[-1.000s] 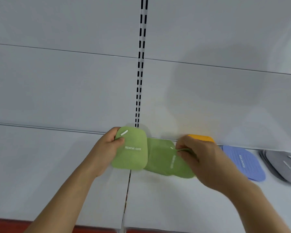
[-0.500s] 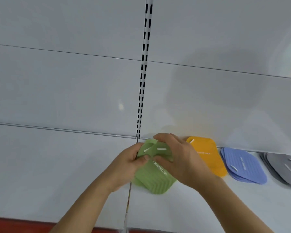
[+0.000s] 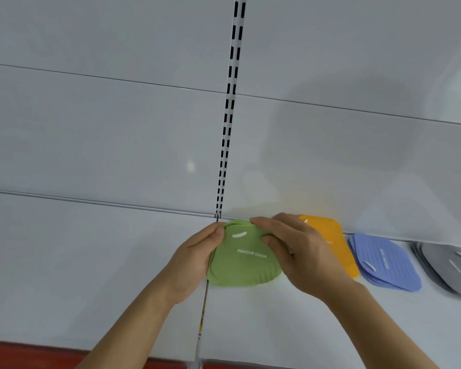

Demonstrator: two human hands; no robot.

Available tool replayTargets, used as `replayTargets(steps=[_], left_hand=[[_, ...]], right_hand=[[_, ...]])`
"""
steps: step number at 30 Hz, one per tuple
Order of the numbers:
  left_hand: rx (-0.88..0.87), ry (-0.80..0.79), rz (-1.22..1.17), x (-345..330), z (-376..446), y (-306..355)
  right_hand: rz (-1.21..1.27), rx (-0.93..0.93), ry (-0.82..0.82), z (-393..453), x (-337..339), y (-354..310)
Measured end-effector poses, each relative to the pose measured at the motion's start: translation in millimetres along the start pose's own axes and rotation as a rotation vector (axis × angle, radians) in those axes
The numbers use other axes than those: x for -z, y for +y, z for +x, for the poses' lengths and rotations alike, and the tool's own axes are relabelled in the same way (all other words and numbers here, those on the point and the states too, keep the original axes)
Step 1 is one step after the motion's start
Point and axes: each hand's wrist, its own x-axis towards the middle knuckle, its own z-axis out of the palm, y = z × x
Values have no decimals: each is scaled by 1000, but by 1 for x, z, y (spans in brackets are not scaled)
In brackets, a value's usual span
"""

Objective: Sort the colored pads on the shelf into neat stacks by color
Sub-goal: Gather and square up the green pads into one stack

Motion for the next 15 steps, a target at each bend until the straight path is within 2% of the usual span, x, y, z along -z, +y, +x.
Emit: replayTargets(steps=[3, 9, 12, 15], left_hand=[[10, -48, -61, 3, -3, -7], [-142, 8, 324, -4, -8, -14], [-197, 57, 370, -5, -10, -15], [-231, 75, 377, -2, -13, -13]], right_hand=[[-2, -20, -24, -6, -9, 3], [-1, -87, 137, -18, -33, -16], [-34, -94, 202, -20, -36, -24], [-43, -185, 196, -22, -31, -18]])
